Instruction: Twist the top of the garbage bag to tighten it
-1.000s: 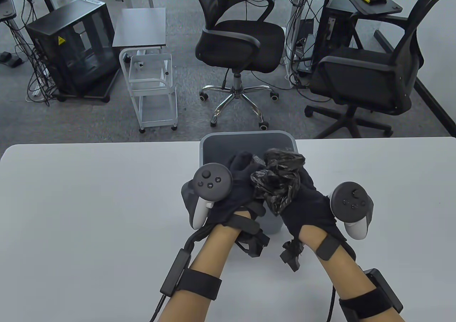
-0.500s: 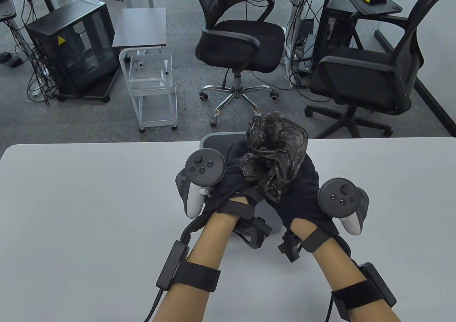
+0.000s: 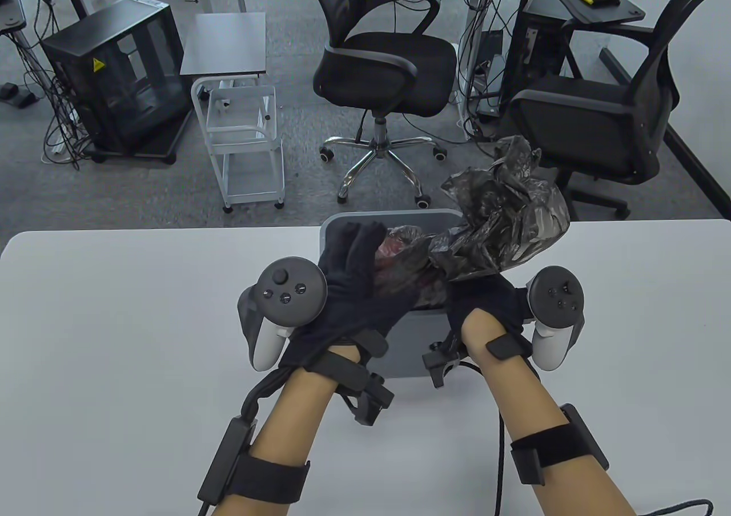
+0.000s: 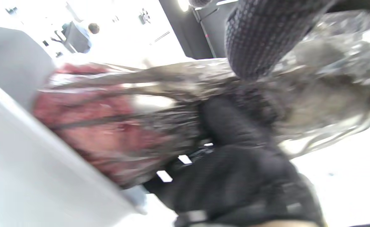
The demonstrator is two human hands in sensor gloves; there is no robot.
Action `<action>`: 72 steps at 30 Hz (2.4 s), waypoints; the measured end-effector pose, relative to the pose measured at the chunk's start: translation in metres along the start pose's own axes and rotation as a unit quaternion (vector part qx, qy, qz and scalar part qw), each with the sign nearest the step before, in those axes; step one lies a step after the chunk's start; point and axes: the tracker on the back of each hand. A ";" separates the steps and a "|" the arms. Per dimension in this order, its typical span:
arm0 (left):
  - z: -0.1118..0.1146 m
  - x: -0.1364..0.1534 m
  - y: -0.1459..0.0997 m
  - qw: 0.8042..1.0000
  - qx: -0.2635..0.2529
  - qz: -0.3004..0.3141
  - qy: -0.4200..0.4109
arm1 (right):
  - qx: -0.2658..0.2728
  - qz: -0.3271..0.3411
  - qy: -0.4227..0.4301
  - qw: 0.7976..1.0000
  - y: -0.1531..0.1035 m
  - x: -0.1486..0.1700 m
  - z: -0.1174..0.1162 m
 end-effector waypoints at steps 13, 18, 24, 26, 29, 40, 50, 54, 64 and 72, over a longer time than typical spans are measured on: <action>0.055 0.000 0.022 0.992 0.012 -0.024 0.120 | -0.076 0.035 -0.004 0.997 -0.006 -0.021 -0.011; 0.047 -0.013 0.019 0.987 -0.054 0.017 0.151 | -0.097 0.043 -0.019 0.994 -0.008 -0.040 -0.013; 0.032 -0.025 0.010 0.989 -0.089 0.043 0.113 | -0.117 0.058 -0.024 0.991 -0.014 -0.069 -0.019; 0.027 -0.027 0.006 0.988 -0.107 0.050 0.101 | -0.134 0.057 -0.028 0.989 -0.019 -0.076 -0.021; 0.022 -0.029 -0.002 0.983 -0.143 0.057 0.095 | -0.161 0.060 -0.044 0.984 -0.029 -0.082 -0.024; 0.033 -0.018 -0.027 0.990 -0.125 0.061 0.025 | -0.229 0.059 -0.039 0.971 -0.059 -0.070 -0.010; 0.054 0.028 -0.046 0.994 -0.073 -0.006 -0.075 | -0.225 0.042 -0.042 0.972 -0.096 0.003 0.030; 0.070 0.060 -0.056 0.989 -0.067 -0.042 -0.121 | -0.269 0.011 -0.019 0.963 -0.108 0.047 0.028; 0.128 0.128 -0.067 0.953 0.032 -0.118 -0.279 | -0.305 -0.026 0.072 0.949 -0.114 0.117 -0.006; 0.133 0.144 -0.064 0.952 0.087 -0.114 -0.271 | -0.216 -0.058 0.107 0.969 -0.106 0.157 0.003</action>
Point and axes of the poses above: the tracker on the back of each hand, its own x axis roughly to the little-finger side, its own y axis roughly from the wrist to the fingertips, z = x × y, and after that the axes turned 2 degrees about -y, right-handed
